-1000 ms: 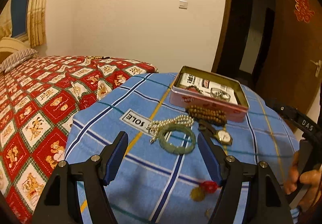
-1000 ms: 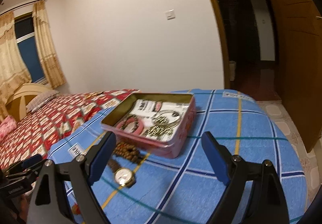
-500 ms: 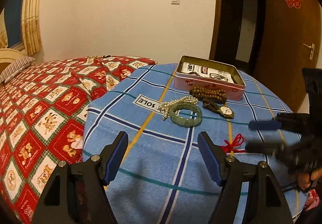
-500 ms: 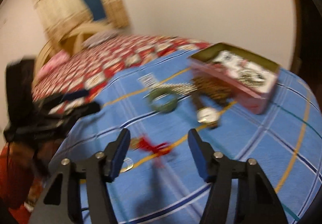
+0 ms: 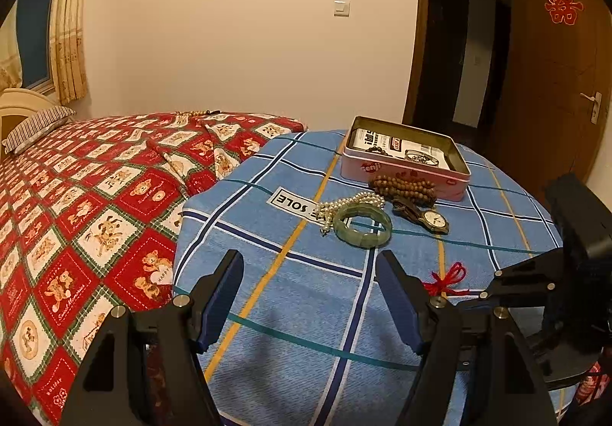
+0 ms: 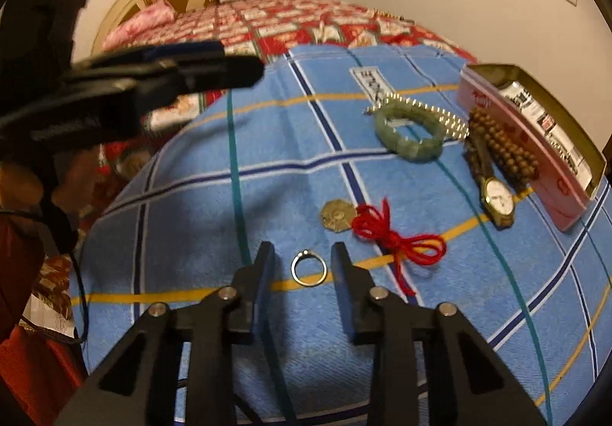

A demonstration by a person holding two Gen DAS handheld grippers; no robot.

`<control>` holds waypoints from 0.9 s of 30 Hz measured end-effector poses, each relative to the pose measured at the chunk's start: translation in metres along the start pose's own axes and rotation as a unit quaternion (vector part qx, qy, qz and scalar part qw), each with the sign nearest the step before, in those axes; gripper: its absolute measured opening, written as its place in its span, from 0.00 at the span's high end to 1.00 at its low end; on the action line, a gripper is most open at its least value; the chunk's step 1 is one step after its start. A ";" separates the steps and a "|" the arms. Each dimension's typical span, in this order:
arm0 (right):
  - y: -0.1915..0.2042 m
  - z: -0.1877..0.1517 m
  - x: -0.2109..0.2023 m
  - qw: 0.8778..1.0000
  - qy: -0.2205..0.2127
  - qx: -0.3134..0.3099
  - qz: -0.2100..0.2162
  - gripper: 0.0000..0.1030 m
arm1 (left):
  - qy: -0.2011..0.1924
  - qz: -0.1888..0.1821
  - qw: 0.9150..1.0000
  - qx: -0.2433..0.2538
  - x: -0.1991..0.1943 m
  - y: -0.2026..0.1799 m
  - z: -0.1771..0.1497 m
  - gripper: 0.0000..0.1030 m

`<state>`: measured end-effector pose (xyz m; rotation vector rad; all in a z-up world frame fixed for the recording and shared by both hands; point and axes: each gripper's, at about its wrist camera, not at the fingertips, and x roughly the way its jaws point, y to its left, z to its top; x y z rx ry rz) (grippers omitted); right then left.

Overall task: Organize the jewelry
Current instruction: 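Grasp the small silver ring with the right tool while the left tool grasps the red string knot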

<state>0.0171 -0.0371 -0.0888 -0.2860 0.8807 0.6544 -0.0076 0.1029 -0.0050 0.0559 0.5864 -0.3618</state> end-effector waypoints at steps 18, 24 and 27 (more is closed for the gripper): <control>-0.012 -0.009 -0.022 0.999 -0.045 0.028 0.003 0.78 | 0.014 -0.021 1.000 0.013 0.005 -0.009 -0.002 0.30; -0.055 -0.012 -0.057 0.985 -0.117 0.113 -0.057 0.78 | 0.047 -0.064 0.996 0.045 0.027 -0.037 -0.004 0.30; -0.076 -0.011 -0.072 0.974 -0.144 0.147 -0.094 0.78 | 0.068 -0.099 0.991 0.065 0.042 -0.056 -0.004 0.30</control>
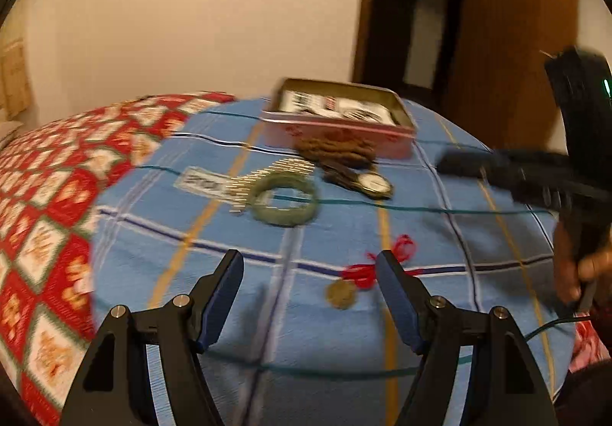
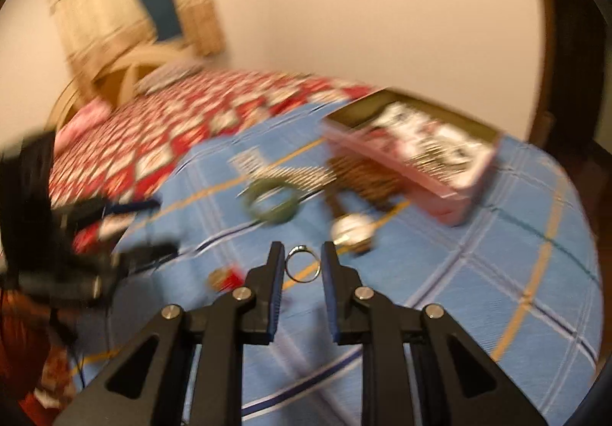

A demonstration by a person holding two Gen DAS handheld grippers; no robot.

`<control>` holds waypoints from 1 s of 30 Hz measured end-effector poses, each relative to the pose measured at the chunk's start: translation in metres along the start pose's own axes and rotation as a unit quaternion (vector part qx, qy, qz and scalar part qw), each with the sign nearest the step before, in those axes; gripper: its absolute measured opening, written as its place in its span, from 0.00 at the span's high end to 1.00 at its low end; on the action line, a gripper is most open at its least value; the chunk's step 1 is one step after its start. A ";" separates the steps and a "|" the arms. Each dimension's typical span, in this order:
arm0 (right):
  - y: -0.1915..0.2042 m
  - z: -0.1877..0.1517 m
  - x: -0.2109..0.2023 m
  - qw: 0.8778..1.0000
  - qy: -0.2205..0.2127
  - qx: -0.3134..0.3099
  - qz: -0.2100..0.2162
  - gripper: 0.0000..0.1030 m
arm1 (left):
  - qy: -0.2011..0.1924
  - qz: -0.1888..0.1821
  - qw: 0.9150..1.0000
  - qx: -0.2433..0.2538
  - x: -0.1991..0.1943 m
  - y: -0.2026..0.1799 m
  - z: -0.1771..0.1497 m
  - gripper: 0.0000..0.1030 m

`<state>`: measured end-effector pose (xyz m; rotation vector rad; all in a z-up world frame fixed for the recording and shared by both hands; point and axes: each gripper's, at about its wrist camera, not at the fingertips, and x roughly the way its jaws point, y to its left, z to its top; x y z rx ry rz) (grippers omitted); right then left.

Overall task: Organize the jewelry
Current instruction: 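Grasp the small silver ring with the right tool while the left tool grasps the red string knot, then carry the ring into the tin with the right tool while the left tool drops the red knot in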

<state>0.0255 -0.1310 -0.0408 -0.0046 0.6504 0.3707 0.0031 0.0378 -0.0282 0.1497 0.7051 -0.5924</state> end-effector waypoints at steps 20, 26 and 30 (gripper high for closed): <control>-0.035 -0.003 0.003 0.998 -0.020 0.057 -0.030 0.78 | 0.100 -0.022 0.994 0.047 0.054 -0.025 0.005 0.88; -0.037 -0.003 -0.001 0.997 -0.030 0.064 -0.027 0.78 | 0.084 -0.034 0.996 0.025 0.048 -0.020 0.008 0.93; -0.037 -0.003 -0.002 0.997 -0.033 0.066 -0.030 0.78 | 0.045 -0.036 0.998 0.013 0.033 -0.017 0.010 0.93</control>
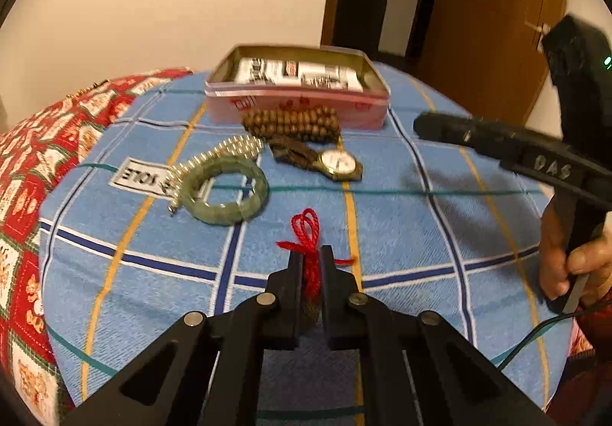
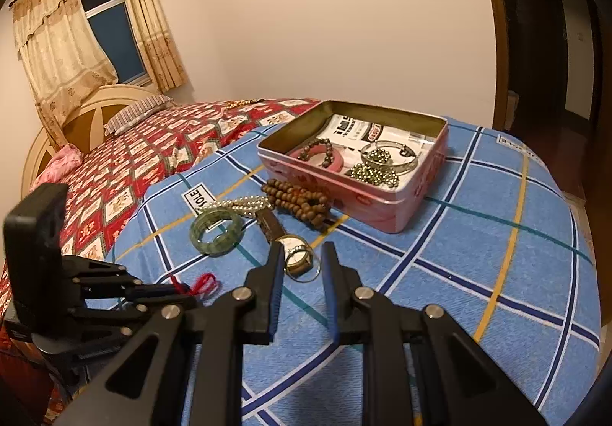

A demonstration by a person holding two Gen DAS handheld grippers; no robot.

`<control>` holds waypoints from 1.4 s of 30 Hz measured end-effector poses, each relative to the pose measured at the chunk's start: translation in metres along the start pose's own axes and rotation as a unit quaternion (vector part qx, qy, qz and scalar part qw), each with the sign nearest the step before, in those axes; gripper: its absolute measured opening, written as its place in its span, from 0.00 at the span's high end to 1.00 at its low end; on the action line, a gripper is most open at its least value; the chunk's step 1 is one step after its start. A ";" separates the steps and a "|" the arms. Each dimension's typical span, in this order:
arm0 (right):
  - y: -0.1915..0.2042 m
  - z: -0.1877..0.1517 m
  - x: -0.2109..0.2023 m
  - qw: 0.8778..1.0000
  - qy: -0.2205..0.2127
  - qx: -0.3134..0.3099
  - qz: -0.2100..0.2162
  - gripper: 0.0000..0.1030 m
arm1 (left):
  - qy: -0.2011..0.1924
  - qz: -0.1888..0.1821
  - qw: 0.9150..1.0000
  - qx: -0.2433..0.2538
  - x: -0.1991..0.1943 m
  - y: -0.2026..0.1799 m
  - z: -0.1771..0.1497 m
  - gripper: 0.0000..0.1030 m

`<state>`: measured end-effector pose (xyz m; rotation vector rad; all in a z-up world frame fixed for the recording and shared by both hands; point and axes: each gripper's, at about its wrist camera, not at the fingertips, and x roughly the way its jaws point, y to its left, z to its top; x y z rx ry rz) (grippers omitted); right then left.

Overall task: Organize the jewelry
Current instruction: 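Carry the ring into the tin with the right tool while the left tool drops the red knot in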

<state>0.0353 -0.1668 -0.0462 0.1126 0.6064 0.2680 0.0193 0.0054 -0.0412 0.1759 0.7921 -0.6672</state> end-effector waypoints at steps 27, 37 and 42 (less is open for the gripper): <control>-0.028 0.076 0.005 0.993 -0.097 0.015 -0.058 0.78 | -0.216 -0.005 0.974 -0.069 -0.007 0.023 0.109 0.94; -0.062 0.113 0.069 0.994 -0.072 0.050 -0.072 0.78 | -0.190 0.008 0.979 -0.074 0.064 0.028 0.164 0.94; -0.072 0.108 0.094 0.995 -0.041 0.060 -0.074 0.78 | -0.133 0.015 0.988 -0.079 0.105 0.025 0.172 0.94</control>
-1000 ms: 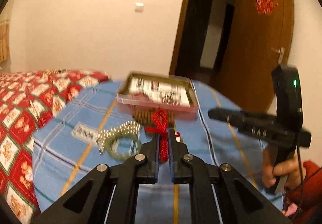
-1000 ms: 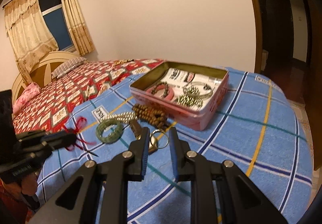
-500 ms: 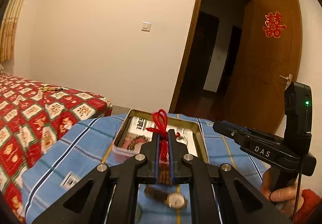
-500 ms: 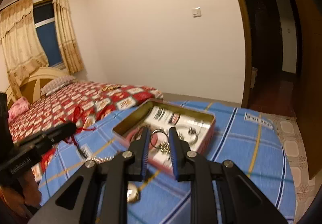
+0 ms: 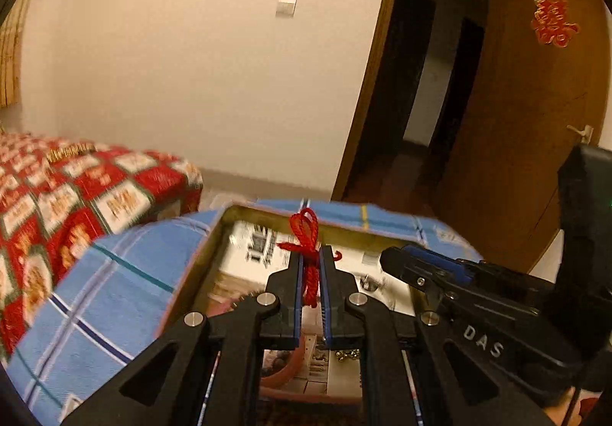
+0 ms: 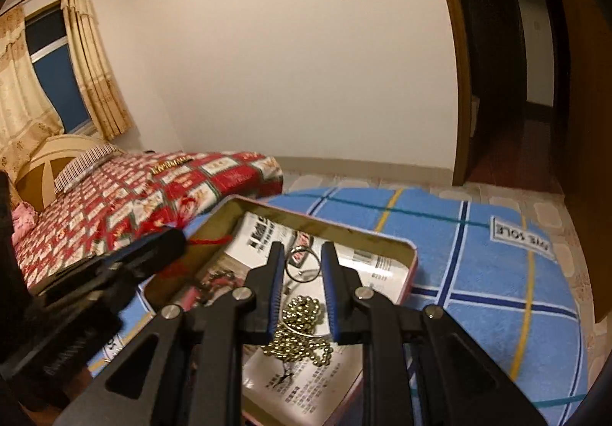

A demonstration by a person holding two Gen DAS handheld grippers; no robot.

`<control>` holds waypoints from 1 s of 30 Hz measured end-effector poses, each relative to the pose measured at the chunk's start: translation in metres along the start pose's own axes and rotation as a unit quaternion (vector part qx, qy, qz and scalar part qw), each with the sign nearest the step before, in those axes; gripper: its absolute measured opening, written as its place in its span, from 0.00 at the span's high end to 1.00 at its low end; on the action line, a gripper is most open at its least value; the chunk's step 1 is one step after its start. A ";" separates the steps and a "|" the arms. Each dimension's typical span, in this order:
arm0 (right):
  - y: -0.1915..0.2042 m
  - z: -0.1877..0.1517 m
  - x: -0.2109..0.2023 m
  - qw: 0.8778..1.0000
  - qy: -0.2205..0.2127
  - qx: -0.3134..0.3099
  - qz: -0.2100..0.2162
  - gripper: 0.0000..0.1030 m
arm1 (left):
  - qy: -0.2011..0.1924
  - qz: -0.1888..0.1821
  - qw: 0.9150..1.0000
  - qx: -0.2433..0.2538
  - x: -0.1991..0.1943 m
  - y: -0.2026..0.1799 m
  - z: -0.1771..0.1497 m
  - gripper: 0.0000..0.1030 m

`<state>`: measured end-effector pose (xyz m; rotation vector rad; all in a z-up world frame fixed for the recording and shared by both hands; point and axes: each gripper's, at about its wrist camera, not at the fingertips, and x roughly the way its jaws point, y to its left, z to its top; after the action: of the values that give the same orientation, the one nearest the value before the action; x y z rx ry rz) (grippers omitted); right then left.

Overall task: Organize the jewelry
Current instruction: 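Carry the ring into the tin with the right tool while the left tool drops the red knot in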

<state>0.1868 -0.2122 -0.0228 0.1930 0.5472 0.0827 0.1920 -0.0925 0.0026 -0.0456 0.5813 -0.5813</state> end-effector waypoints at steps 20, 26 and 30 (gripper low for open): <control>-0.016 -0.005 0.017 0.997 0.037 -0.020 -0.067 0.78 | 0.060 0.028 0.998 -0.006 0.035 0.004 -0.015 0.93; -0.016 -0.005 0.020 0.996 0.037 -0.030 -0.081 0.70 | 0.069 0.031 0.997 -0.005 0.038 0.004 -0.016 0.88; -0.014 -0.004 0.005 0.996 0.002 -0.029 -0.089 0.40 | 0.062 0.035 0.997 -0.001 0.035 0.002 -0.016 0.52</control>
<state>0.1896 -0.2243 -0.0317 0.0867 0.5633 -0.0732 0.2088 -0.1073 -0.0291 0.0084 0.7016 -0.5181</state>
